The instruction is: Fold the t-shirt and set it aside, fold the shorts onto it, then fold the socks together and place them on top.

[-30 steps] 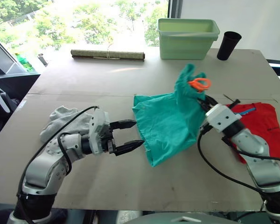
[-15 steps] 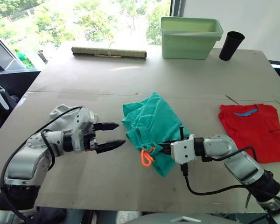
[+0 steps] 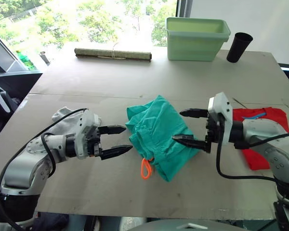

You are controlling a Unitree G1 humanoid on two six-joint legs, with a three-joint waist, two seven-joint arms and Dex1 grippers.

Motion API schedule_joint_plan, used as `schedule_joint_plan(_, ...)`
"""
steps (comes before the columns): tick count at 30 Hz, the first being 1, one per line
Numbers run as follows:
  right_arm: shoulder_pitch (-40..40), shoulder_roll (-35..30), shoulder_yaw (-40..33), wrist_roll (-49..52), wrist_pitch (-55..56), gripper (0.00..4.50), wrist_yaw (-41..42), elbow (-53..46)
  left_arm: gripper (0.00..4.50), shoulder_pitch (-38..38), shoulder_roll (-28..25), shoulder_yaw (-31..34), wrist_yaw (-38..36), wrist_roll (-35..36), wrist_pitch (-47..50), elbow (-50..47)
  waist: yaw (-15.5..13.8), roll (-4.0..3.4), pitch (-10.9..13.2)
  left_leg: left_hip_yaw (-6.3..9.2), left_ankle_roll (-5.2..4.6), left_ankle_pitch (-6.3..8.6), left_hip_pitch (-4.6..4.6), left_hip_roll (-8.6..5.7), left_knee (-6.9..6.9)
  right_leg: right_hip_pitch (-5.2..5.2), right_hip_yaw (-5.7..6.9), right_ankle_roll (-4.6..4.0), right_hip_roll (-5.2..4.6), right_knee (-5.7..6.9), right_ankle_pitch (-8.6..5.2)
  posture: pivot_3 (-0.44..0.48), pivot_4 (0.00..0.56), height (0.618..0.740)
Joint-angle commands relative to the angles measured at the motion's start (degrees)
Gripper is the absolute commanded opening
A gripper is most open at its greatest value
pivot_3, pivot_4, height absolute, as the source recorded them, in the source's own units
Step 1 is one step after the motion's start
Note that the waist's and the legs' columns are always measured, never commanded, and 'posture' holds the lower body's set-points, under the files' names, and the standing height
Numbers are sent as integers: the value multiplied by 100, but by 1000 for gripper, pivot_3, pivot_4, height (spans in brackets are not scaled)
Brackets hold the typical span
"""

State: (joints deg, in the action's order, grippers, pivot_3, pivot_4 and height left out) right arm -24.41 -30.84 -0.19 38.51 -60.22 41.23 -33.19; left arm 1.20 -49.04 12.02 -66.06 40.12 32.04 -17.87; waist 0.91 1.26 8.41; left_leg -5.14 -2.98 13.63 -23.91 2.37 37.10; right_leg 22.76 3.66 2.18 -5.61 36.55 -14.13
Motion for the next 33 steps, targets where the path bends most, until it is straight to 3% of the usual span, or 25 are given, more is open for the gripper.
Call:
schedule_joint_plan(1,-498,248,383,-369,-372,4460,-605,1016,4500,-234,-95,317,-40,99,-73,-340,18,-4,2,-2,0,0,0,-1,-1,2,-1,-2,-1,0,1,0,150,740)
schedule_joint_plan(5,-916,514,685,-748,-231,4460,-738,2246,4500,-513,-73,477,2,90,-137,-451,11,-10,6,-4,-1,-1,-2,-6,-6,3,0,-6,-2,-6,0,0,150,740)
schedule_joint_plan(9,-1199,749,1481,-1318,202,4460,-495,3388,4500,-903,66,674,163,131,-190,-693,20,-12,7,-6,-19,-13,-9,-10,-11,5,2,-5,-2,-18,0,0,150,740)
schedule_joint_plan(15,-920,624,2877,-2149,1079,4460,252,3444,4500,-1171,186,751,268,144,-279,-907,150,-10,-8,-5,-15,-10,6,-7,-19,-4,3,-5,2,-14,1,0,150,740)
schedule_joint_plan(19,-637,402,3211,-2615,1592,2938,481,3251,4500,-1050,216,657,292,101,-347,-824,144,2,-23,-4,-12,-10,11,-4,-20,-4,3,-5,7,-9,1,0,150,740)
schedule_joint_plan(25,-159,397,2686,-2867,2090,291,136,2697,4500,-849,351,420,322,94,-358,-766,136,19,-33,-3,-10,-12,9,-5,-22,-4,6,-4,9,-10,1,0,150,740)
schedule_joint_plan(29,278,257,2228,-2880,2174,127,-124,1611,4500,-568,331,148,33,76,-423,-545,66,13,-29,-1,7,-7,7,-6,-21,-4,10,-3,8,-10,1,0,150,740)
schedule_joint_plan(33,834,-119,1184,-2299,1599,127,-124,73,4500,-83,549,-132,-72,-45,-700,-157,-64,-28,2,-2,-6,-16,-4,-8,-20,-2,14,-3,12,-19,1,0,150,740)
